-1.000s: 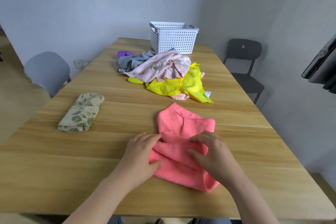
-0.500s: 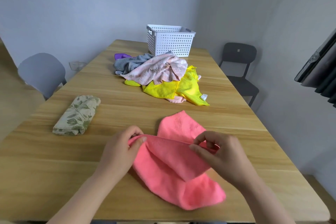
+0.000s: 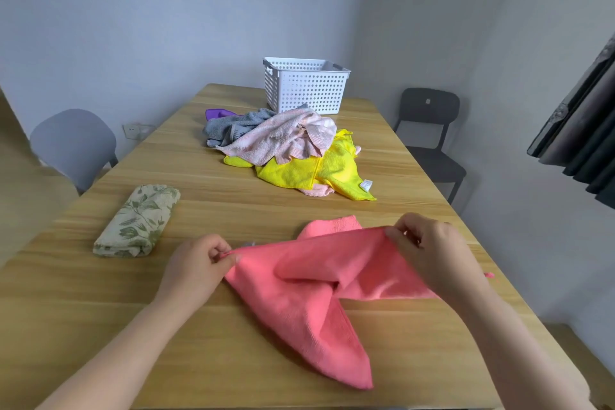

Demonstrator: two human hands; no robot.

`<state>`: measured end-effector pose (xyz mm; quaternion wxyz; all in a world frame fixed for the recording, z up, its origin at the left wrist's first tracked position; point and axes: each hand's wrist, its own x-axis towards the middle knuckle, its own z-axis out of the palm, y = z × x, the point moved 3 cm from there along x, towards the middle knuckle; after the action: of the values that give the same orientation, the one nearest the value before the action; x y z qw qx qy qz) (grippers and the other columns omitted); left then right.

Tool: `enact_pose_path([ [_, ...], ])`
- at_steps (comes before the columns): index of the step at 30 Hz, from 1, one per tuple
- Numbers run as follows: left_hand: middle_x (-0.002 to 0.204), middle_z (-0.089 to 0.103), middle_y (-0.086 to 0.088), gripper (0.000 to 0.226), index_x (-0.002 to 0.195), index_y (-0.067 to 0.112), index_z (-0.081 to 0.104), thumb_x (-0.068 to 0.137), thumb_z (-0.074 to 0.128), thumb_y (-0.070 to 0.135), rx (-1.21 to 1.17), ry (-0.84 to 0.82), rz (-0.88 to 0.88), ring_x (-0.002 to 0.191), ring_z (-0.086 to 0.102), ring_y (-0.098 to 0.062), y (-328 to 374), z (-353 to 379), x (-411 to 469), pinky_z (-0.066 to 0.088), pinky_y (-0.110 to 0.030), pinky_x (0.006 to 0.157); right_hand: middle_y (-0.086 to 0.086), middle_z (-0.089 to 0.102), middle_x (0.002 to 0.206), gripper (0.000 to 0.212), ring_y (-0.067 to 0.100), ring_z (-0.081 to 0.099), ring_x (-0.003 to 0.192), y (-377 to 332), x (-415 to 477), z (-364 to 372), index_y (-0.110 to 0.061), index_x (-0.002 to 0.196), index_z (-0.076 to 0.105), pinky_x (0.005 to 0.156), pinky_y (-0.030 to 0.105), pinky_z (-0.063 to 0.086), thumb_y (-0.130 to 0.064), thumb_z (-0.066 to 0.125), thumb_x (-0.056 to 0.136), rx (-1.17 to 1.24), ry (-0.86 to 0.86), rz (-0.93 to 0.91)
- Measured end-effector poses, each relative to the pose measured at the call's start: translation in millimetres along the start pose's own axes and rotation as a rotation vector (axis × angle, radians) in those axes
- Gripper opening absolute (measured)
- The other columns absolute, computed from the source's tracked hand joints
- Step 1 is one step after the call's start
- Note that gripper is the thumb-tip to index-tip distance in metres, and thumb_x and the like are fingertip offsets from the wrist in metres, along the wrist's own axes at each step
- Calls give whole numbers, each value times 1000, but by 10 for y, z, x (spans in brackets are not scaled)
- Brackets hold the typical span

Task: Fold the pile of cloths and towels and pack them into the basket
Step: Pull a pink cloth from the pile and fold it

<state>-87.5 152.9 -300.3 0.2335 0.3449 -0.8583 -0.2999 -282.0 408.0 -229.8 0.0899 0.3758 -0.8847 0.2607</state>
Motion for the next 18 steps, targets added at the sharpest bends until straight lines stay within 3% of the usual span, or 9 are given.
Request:
enact_pose_path([
  [3,63,66,5,17,66,26,64,78,75,20,-127,13,-25,51,60,-11,-52,44,-87,44,-23,54,1,59,65,23,20,53,63,118,14,67,-13,76,59,58,35,43,-28,54,93,67,-2,166],
  [6,57,64,2,15,68,18,66,82,70,21,-250,50,-33,43,56,-7,-28,39,-139,37,-11,47,0,60,70,23,21,54,68,168,-13,131,-14,80,59,60,35,42,-29,50,95,2,-98,219],
  [9,51,63,-2,17,71,14,66,87,64,15,-356,34,-65,43,56,-6,-11,73,-163,37,-12,50,1,61,73,26,19,55,68,170,-26,157,-18,75,57,57,30,40,-28,48,97,-11,-230,254],
  [11,50,62,-2,18,71,14,66,89,62,14,-432,11,-81,45,58,-10,27,116,-180,41,-18,57,4,64,73,22,18,56,64,119,-24,122,-16,78,62,55,28,41,-23,50,96,242,-251,327],
  [13,56,67,-2,18,72,11,65,90,60,14,-501,7,-99,54,66,-14,82,156,-187,44,-28,67,8,63,73,10,17,55,58,-13,-34,71,-12,96,65,50,24,43,-13,56,93,778,-254,452],
  [15,67,73,-2,17,77,5,65,91,58,13,-590,23,-118,66,72,-14,151,177,-192,45,-34,75,13,62,81,26,20,55,65,-179,-28,65,-16,112,63,53,26,46,-9,60,87,1227,-336,470],
  [17,74,75,-1,16,81,5,66,91,58,13,-616,50,-111,73,72,-11,195,185,-196,48,-36,81,13,58,84,29,23,51,70,-308,-22,126,-15,112,63,57,28,50,-7,58,85,1381,-383,392],
  [18,75,75,0,15,81,6,67,91,58,14,-617,52,-104,75,72,-10,204,196,-206,48,-37,84,13,58,83,24,23,52,71,-336,-26,187,-12,108,65,57,28,52,-4,55,88,1328,-387,345],
])
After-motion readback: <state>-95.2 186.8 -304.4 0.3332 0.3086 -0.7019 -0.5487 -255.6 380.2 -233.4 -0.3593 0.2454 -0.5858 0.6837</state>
